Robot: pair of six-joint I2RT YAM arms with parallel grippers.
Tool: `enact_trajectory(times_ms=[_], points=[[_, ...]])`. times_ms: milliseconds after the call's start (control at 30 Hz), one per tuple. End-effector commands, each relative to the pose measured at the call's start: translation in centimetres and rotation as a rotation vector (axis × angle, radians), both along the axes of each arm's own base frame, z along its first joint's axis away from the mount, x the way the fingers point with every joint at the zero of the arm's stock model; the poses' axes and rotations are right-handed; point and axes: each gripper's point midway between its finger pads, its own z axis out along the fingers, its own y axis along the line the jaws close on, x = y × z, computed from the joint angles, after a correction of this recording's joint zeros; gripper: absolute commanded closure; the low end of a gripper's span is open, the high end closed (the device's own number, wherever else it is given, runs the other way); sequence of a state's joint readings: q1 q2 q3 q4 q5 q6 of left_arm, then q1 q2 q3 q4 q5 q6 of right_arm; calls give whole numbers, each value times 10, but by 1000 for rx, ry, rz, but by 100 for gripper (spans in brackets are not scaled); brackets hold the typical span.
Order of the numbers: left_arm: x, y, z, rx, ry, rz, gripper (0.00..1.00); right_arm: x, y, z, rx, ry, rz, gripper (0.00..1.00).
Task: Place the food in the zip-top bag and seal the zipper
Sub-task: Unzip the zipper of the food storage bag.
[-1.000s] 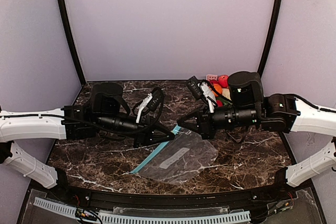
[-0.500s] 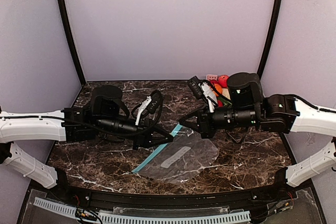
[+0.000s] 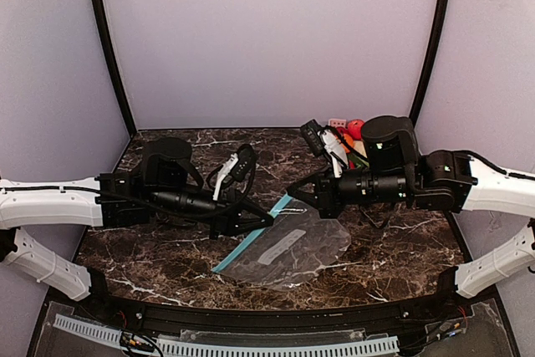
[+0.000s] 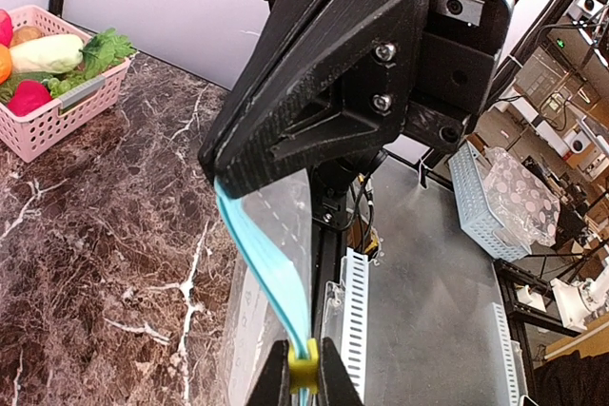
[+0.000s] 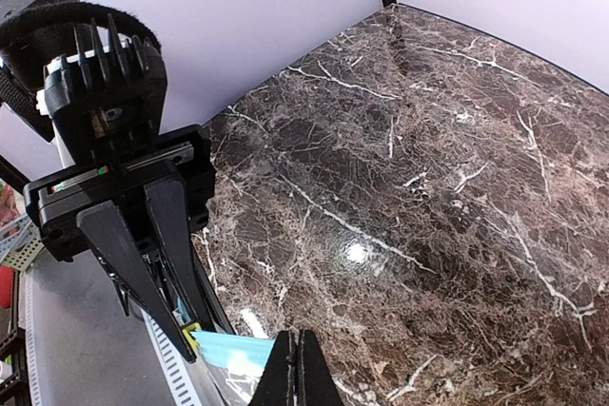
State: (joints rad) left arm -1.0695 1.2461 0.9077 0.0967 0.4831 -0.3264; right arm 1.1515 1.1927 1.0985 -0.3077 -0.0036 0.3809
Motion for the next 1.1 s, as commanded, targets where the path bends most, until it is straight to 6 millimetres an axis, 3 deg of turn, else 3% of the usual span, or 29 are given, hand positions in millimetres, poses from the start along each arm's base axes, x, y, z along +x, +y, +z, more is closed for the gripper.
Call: enact_trajectory(times_ms=[0, 1067], points=[[-13, 8, -2, 4, 19, -37, 99, 20, -13, 3, -9, -24, -109, 100], [-13, 16, -8, 10, 26, -11, 99, 35, -27, 1, -22, 6, -174, 100]])
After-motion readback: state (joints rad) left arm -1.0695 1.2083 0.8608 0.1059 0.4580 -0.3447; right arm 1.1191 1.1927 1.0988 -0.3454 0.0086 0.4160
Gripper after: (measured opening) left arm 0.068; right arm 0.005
